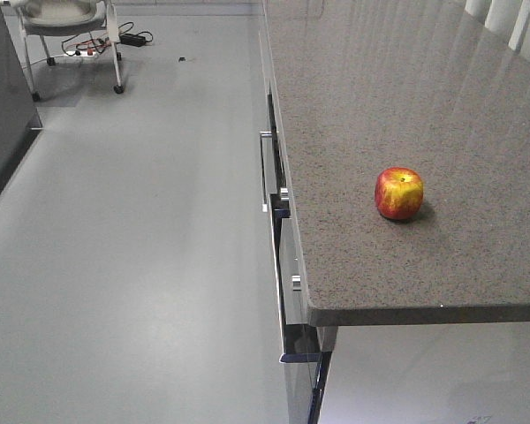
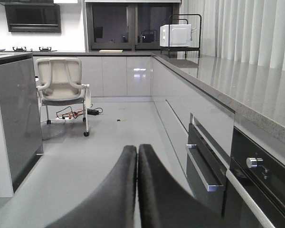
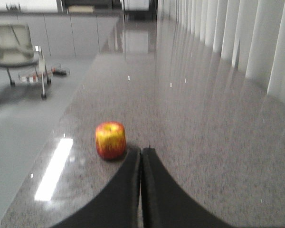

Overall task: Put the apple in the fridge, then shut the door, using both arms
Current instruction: 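Move the right gripper toward the red-yellow apple on the counter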

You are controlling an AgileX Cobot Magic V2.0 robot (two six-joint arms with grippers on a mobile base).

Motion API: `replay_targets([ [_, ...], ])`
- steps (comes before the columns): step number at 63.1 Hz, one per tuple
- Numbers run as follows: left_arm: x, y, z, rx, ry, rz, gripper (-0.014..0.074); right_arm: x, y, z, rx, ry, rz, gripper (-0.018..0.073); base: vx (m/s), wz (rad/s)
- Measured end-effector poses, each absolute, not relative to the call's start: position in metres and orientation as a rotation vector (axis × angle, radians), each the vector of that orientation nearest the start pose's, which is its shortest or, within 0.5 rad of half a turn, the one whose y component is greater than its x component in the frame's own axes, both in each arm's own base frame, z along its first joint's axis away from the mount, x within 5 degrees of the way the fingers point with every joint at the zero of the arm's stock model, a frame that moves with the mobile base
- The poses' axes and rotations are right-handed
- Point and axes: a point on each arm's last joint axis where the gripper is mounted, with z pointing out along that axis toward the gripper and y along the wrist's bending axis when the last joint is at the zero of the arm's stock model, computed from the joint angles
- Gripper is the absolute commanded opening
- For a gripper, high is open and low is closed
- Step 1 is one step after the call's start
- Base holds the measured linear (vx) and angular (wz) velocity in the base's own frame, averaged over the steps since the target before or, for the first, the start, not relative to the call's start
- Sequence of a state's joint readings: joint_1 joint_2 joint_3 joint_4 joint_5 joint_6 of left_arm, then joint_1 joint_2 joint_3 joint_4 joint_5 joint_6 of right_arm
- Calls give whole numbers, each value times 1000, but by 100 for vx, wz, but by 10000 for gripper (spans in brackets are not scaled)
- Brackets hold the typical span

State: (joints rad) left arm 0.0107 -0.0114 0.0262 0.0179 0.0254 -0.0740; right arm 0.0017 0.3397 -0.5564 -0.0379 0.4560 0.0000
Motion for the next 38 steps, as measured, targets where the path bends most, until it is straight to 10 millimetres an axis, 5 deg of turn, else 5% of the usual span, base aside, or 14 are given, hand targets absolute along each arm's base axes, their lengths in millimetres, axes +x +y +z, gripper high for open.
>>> replay_targets([
  [11, 57, 1, 203, -51, 1523, -36, -6, 95, -2, 348, -33, 1928, -52, 119, 0, 0],
  [28, 57, 1, 203, -51, 1523, -36, -6, 136, -2, 337, -102, 2153, -87, 582, 0, 0],
  [38, 57, 1, 203, -51, 1523, -36, -6, 162, -2, 319, -151, 2272, -98, 701, 0, 0],
])
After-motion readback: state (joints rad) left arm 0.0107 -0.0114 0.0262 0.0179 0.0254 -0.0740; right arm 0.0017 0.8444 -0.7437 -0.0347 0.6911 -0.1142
